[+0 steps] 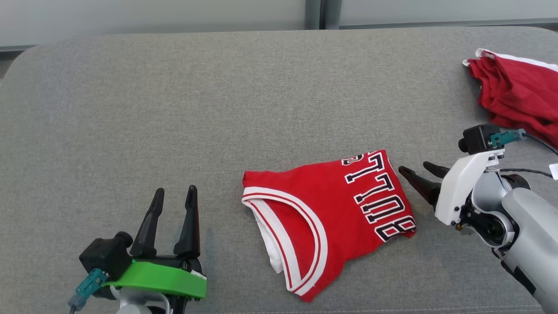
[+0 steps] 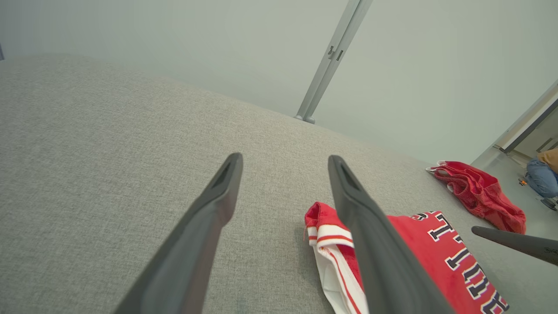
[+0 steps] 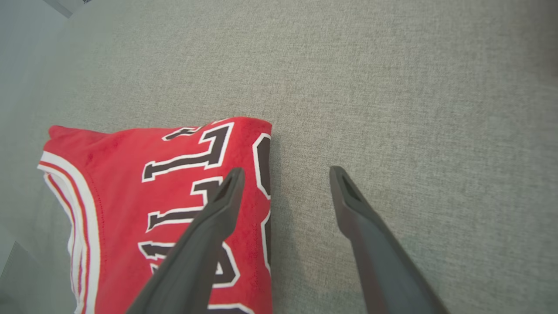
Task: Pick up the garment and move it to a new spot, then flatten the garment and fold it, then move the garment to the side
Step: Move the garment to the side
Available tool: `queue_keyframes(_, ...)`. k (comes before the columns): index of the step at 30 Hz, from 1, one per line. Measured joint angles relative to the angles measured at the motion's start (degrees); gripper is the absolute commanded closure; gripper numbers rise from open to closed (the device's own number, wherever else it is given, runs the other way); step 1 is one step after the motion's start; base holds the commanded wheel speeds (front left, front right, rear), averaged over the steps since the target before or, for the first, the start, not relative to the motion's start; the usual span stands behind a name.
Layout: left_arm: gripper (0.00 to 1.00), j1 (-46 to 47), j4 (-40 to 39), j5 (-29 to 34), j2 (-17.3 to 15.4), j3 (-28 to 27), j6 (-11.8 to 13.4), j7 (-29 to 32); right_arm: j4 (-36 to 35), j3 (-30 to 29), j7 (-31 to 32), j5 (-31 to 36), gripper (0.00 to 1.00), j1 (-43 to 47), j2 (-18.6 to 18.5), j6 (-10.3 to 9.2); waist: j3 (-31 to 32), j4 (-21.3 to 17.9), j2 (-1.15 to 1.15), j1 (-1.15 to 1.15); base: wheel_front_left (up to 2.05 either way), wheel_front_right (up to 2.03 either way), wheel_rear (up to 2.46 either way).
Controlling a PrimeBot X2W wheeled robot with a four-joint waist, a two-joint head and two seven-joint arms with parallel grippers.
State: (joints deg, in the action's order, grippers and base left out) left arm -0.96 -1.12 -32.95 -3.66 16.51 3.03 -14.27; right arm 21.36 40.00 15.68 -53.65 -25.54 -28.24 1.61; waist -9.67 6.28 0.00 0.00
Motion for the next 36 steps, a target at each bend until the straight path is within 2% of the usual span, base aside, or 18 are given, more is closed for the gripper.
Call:
queue_keyframes(9, 0.0, 1.3, 0.6, 0.2, 0.2, 0.3, -0.3, 0.0, 2.6, -0.6, 3.4, -6.5, 0.0, 1.3, 1.1, 2.59, -1.5, 2.9, 0.0, 0.0, 0.0, 0.0, 0.0)
queue_keyframes(18, 0.0, 1.3, 0.7, 0.2, 0.3, 0.0, -0.3, 0.0, 3.0, 0.2, 6.6, -7.9, 0.0, 1.4, 0.7, 4.13, -1.8, 3.9, 0.0, 0.0, 0.0, 0.0, 0.0)
queue_keyframes(19, 0.0, 1.3, 0.7, 0.2, 0.3, 0.0, -0.3, 0.0, 3.0, 0.4, 6.6, -7.9, 0.49, 1.4, 0.7, 4.37, -1.7, 3.9, 0.0, 0.0, 0.0, 0.0, 0.0)
queue_keyframes(22, 0.0, 1.4, 0.9, 0.2, 0.4, 0.0, -0.3, 0.0, 2.8, 0.8, 6.5, -7.8, 0.91, 1.3, 0.8, 4.43, -1.7, 3.9, 0.0, 0.0, 0.0, 0.0, 0.0)
queue_keyframes(23, 0.0, 1.4, 0.9, 0.2, 0.4, 0.0, -0.3, 0.0, 2.8, 0.8, 6.2, -7.6, 1.0, 1.3, 0.9, 4.44, -1.7, 3.9, 0.0, 0.0, 0.0, 0.0, 0.0)
queue_keyframes(30, 0.0, 1.6, 1.7, 0.2, 0.4, -0.1, -0.3, 0.0, 2.8, 0.4, 3.6, -6.4, 1.0, -0.4, 1.0, 4.92, -1.3, 3.7, 0.0, 0.0, 0.0, 0.0, 0.0)
queue_keyframes(36, 0.0, 1.6, 2.1, 0.2, 0.4, -1.3, -0.3, 0.0, 3.0, -2.2, 2.0, -7.2, 1.0, -1.7, 0.6, 4.93, -0.1, 2.8, 0.0, 0.0, 0.0, 0.0, 0.0)
